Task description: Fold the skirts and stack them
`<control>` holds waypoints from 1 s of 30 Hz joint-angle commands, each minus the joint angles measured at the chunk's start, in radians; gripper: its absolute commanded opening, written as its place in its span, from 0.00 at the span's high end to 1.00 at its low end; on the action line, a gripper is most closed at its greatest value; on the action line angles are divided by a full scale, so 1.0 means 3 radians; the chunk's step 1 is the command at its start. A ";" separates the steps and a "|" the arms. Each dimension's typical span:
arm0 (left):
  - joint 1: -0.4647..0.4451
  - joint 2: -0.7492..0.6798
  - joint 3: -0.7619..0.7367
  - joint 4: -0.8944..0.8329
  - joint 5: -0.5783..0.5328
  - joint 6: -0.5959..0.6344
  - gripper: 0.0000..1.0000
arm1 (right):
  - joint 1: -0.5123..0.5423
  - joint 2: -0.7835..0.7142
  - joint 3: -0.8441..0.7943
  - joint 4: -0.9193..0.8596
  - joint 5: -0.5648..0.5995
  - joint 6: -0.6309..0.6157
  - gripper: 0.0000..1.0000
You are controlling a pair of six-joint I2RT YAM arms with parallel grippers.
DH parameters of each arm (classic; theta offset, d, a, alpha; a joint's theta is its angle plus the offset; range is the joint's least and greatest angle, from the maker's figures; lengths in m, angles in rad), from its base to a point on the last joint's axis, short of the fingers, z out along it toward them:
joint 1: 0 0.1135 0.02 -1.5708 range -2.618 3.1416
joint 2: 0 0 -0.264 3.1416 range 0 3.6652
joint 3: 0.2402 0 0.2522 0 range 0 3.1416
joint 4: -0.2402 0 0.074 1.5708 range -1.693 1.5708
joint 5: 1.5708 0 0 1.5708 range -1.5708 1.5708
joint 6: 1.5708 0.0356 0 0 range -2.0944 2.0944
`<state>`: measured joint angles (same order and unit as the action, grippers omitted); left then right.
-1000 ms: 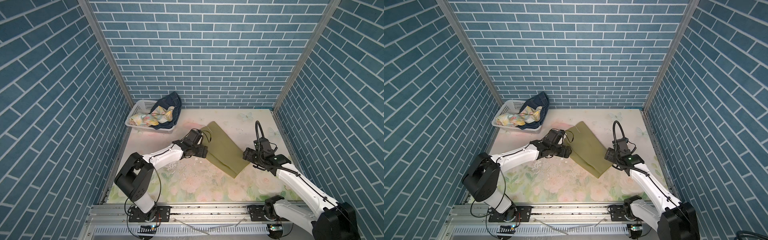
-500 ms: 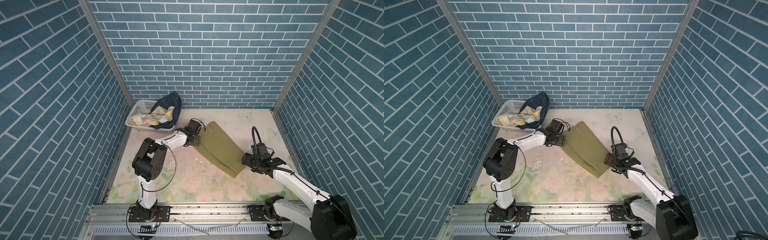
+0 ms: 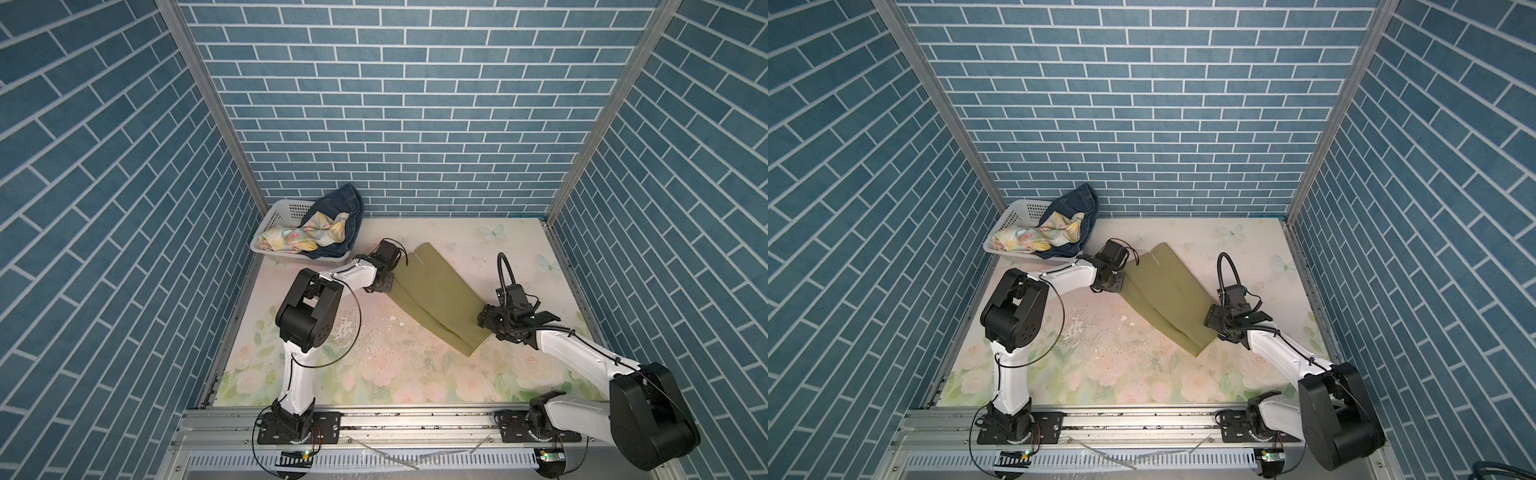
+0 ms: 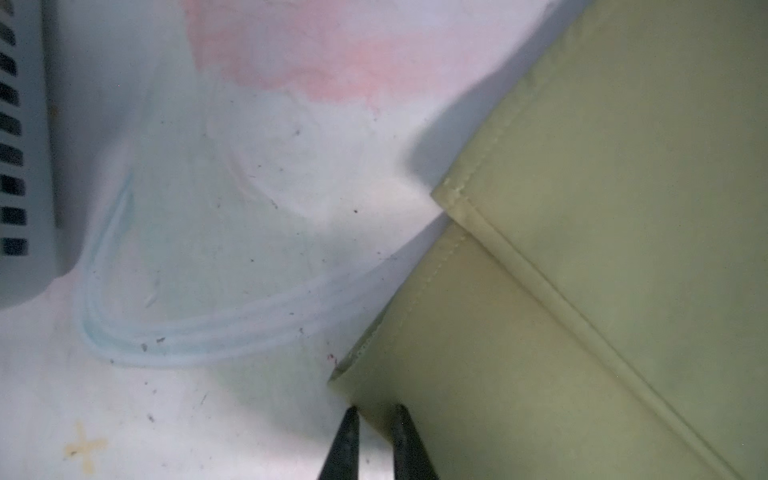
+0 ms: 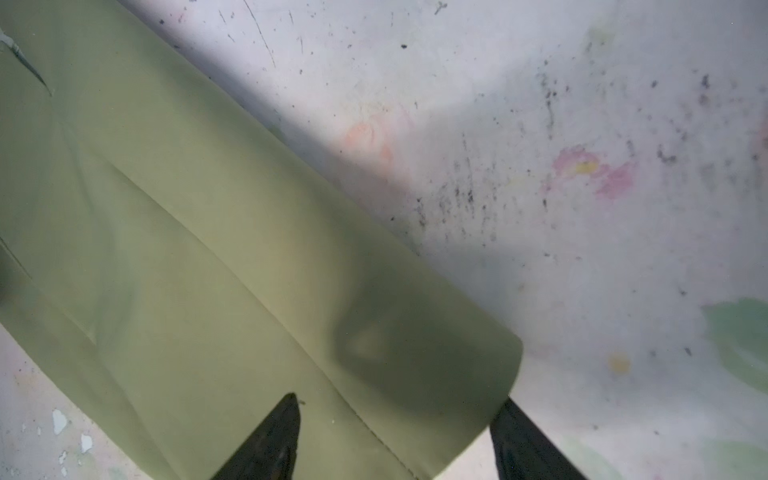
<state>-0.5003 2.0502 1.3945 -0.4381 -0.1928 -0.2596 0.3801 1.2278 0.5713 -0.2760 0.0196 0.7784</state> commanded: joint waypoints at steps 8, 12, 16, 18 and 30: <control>0.0022 -0.0137 -0.0232 0.0004 0.0145 -0.0075 1.00 | -0.0045 0.0310 0.0151 0.0252 -0.0034 -0.0135 0.32; 0.0011 -0.0430 -0.0659 0.0114 0.0176 -0.0196 1.00 | -0.0162 0.0540 0.0391 0.0289 -0.0068 -0.0301 0.32; -0.0166 -0.0771 -0.1218 0.0333 0.0255 -0.0432 1.00 | -0.0370 0.0845 0.0783 0.0435 -0.0207 -0.0463 0.33; -0.0359 -0.0913 -0.1414 0.0300 0.0170 -0.0553 1.00 | -0.0476 0.1036 0.1087 0.0475 -0.0306 -0.0628 0.32; -0.0966 -0.1990 -0.1899 0.0061 -0.0179 -0.0864 0.69 | -0.0652 0.0598 0.0980 0.0087 -0.0156 -0.0858 0.21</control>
<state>-0.8181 1.4895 0.8036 -0.3824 -0.1844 -0.5163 0.1814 1.4914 0.9459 -0.2035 -0.0456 0.5438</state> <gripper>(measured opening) 0.234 0.786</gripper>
